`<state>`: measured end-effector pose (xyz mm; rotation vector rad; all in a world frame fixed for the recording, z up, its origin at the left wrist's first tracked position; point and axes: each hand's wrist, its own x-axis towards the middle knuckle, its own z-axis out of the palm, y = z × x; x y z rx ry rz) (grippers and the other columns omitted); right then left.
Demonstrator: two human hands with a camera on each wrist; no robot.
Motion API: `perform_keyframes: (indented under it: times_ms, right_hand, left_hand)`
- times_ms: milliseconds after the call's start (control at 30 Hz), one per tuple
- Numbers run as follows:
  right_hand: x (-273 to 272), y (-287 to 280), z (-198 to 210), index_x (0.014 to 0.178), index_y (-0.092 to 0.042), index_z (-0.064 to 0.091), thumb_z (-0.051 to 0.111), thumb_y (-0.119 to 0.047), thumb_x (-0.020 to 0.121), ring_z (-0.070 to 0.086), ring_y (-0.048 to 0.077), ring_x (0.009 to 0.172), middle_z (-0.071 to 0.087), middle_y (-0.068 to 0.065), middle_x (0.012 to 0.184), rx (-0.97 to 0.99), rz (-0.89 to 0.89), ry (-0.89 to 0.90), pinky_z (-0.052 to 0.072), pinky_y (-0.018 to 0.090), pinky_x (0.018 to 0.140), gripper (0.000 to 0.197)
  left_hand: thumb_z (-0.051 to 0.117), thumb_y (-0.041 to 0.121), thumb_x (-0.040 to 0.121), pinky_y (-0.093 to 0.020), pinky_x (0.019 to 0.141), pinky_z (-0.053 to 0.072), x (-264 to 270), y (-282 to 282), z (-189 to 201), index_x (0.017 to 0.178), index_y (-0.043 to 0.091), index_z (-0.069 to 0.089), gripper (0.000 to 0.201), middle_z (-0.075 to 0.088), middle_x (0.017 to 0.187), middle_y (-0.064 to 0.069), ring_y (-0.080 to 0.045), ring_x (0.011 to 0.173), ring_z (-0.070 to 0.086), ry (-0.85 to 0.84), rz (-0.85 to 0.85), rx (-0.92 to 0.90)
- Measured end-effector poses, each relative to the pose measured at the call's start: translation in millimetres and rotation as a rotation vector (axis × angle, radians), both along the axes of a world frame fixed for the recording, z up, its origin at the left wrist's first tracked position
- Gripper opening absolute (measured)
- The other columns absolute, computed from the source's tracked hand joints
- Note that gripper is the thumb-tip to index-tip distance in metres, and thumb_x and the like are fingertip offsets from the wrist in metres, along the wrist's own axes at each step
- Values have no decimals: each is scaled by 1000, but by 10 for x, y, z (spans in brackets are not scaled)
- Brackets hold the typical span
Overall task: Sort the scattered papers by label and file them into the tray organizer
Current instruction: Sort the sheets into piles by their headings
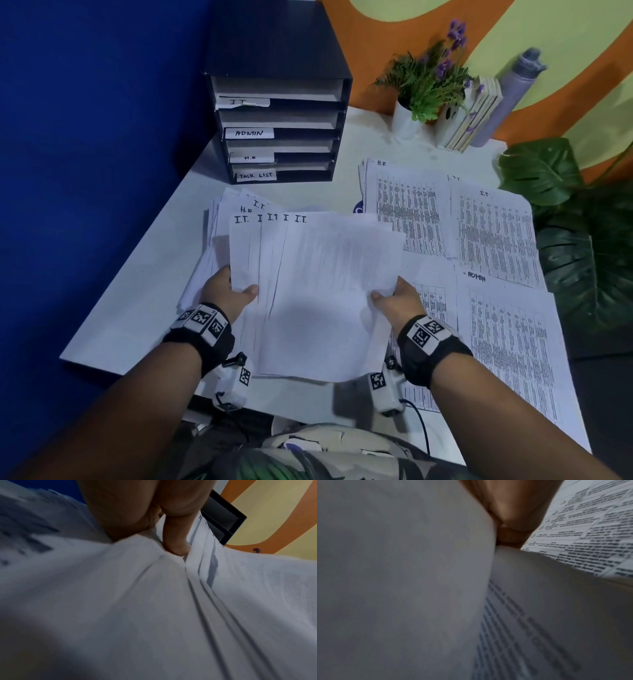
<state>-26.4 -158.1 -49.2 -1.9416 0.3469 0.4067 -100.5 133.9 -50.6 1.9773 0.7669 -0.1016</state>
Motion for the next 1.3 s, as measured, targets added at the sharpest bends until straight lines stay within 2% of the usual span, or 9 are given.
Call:
perform_keyframes:
  times_ms: [200,300,400,467,600,700,833,933,1300]
  right_hand:
    - [11,20,9,123,-23,51,65,-1,83,66,20,99,68,1,108,126,23,-23,53,41,90,47]
    - [54,6,5,109,-17,60,65,-3,85,68,24,93,70,4,102,61,14,-12,54,43,87,28]
    - [107,-73,-75,84,-12,60,67,-11,82,67,32,85,69,13,91,-84,-27,-21,56,45,82,8]
    - [135,-132,-128,76,-21,50,65,-14,84,58,24,90,60,5,89,-189,-17,-5,49,31,77,18]
    - [99,-170,-141,126,-2,54,63,-11,84,54,30,120,57,5,118,-311,21,40,44,35,96,44]
    - [46,-142,-143,132,-2,51,64,-10,83,53,30,123,56,9,132,-274,19,69,43,38,104,51]
    - [25,-132,-167,139,-1,44,65,-10,85,51,26,126,51,10,139,-271,52,96,39,33,108,58]
    - [6,-123,-146,121,-1,57,65,-8,85,61,26,108,65,10,117,-274,83,82,48,29,94,38]
    - [59,-201,-108,105,-11,63,67,-7,83,65,26,94,68,7,104,-90,-13,74,53,40,90,23]
  left_hand:
    - [55,6,90,-30,89,48,30,-135,17,116,23,57,31,65,107,3,-18,97,61,-53,-111,-111]
    - [50,11,94,-39,96,50,84,-252,30,117,29,56,30,66,112,3,-20,102,62,-73,-185,-186]
    - [56,25,93,-37,102,44,139,-223,-23,128,23,55,35,56,128,-1,-23,115,56,-7,-123,95]
    - [66,38,84,-40,107,39,143,-153,-79,134,25,50,55,45,138,-6,-26,123,48,164,-132,392]
    - [79,33,71,-38,106,35,158,-145,-97,145,22,30,90,35,141,-12,-31,127,41,361,-189,467]
    - [79,23,67,-38,99,47,210,-123,-176,146,18,24,97,48,134,-9,-28,120,51,329,-139,359]
    - [65,17,75,-40,84,56,202,-103,-225,125,12,52,52,63,111,-9,-28,98,62,289,-195,317]
    - [57,18,83,-36,74,54,174,-173,-161,99,15,53,17,63,91,-6,-26,81,61,215,-223,294]
    - [71,22,84,-28,86,42,47,-116,-5,106,9,55,30,60,105,0,-20,95,55,-22,-23,72]
